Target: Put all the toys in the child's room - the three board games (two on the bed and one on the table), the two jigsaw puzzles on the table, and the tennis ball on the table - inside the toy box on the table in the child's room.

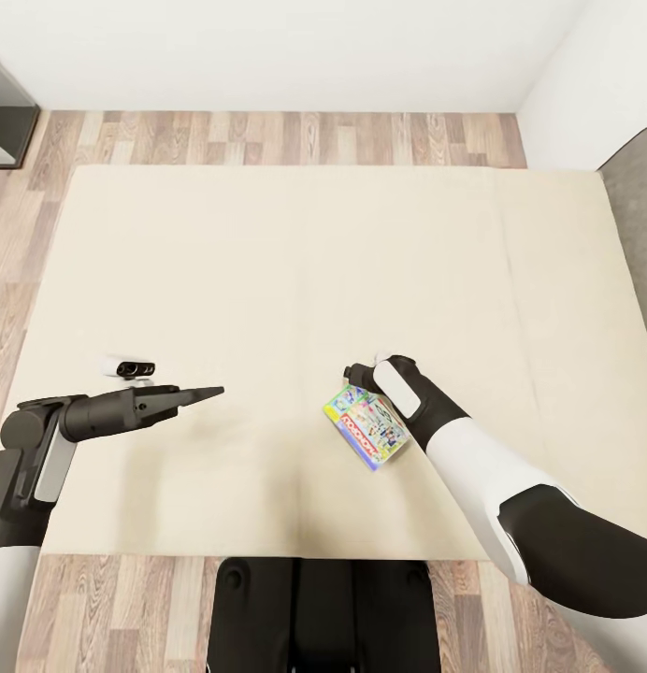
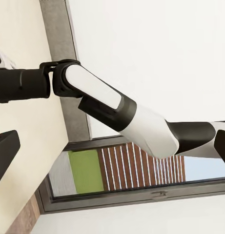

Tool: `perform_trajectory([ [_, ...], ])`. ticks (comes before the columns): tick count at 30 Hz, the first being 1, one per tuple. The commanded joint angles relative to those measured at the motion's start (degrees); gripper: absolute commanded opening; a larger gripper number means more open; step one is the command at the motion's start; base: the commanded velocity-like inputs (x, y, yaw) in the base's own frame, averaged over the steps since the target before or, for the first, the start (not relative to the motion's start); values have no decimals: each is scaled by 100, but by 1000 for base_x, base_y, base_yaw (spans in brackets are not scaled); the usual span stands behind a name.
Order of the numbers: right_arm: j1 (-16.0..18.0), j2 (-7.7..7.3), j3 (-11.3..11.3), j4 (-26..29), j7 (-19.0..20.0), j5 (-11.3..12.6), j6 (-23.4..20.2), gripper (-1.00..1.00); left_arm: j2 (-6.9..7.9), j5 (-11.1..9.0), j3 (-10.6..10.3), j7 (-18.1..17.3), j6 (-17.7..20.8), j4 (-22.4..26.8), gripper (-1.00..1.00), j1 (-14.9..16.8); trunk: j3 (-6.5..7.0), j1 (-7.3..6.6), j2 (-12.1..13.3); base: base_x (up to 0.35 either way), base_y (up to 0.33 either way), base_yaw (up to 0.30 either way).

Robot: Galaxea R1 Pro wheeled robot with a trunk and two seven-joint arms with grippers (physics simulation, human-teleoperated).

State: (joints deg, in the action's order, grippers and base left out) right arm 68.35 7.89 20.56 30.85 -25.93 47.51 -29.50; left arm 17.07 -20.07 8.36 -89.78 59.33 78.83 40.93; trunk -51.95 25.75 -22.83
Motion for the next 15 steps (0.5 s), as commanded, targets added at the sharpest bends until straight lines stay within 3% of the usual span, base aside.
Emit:
perform_trajectory([
  [1, 3, -5, 29, 8, -52, 59, -13, 100, 1, 3, -2, -22, 61, 1, 100, 2, -12, 3, -9, 0, 0, 68],
  [15, 4, 2, 10, 8, -54, 65, -14, 100, -2, 9, -4, -22, 61, 1, 100, 2, -92, 3, -9, 0, 0, 51],
])
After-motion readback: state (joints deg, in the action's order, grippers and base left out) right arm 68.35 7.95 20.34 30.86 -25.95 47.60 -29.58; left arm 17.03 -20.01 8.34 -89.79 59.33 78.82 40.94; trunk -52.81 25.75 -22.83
